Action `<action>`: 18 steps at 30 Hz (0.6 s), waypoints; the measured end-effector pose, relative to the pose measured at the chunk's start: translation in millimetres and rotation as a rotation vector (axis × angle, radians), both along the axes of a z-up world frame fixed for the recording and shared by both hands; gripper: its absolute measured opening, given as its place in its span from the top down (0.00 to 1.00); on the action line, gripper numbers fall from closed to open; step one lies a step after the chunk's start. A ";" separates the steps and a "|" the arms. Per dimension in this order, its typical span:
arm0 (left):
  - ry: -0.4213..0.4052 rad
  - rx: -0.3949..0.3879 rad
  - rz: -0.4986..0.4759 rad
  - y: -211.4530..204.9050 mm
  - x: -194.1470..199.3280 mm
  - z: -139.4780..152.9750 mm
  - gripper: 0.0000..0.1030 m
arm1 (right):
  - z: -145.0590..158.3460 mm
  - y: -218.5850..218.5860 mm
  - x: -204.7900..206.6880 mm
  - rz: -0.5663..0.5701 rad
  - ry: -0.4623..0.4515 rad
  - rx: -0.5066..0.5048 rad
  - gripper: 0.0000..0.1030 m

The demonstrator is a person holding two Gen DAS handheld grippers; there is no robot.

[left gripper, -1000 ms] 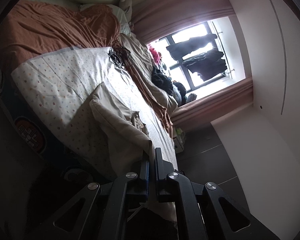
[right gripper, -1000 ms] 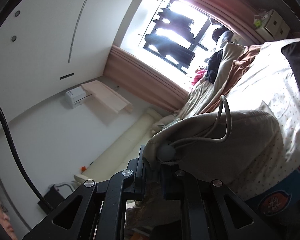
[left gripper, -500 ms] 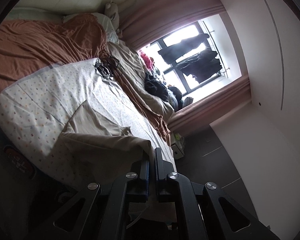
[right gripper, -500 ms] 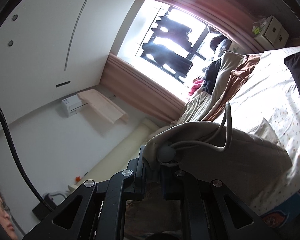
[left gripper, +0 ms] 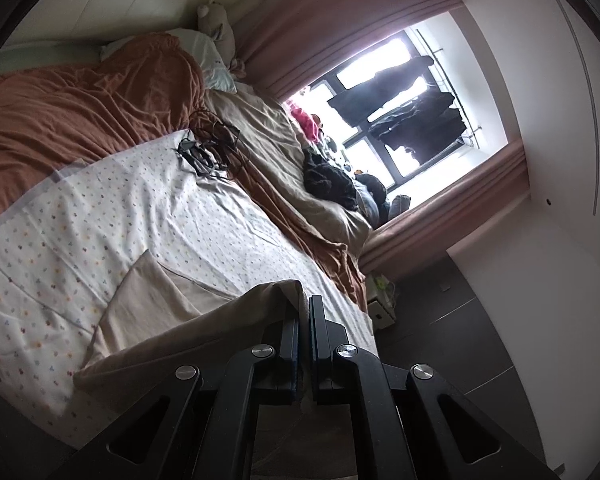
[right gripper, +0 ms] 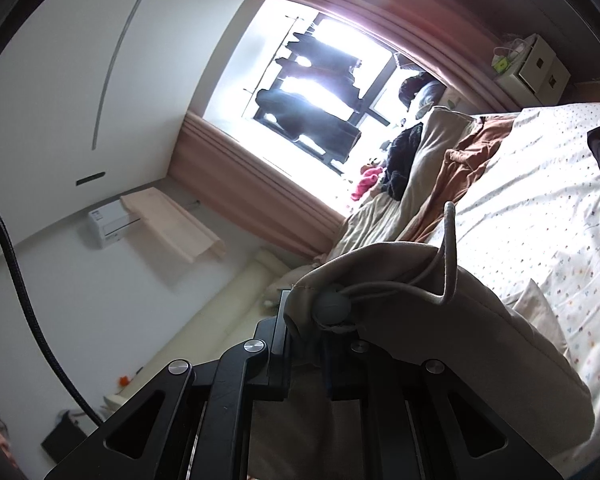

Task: Fold large clothes

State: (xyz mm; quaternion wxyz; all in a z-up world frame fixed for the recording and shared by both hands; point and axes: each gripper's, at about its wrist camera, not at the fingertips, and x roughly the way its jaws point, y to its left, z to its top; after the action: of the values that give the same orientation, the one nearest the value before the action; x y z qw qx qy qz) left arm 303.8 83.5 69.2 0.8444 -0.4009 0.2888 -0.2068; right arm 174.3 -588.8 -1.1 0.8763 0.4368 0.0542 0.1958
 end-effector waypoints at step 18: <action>0.218 0.066 0.013 -36.7 160.0 -102.4 0.97 | -69.1 -22.0 130.2 -0.012 0.226 0.018 0.88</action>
State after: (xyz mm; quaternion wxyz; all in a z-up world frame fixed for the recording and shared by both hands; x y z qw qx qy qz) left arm 463.8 46.7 -33.3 0.8222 -0.3949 0.3829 -0.1467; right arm 304.5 -610.8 -70.3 0.8618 0.4643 0.1482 0.1407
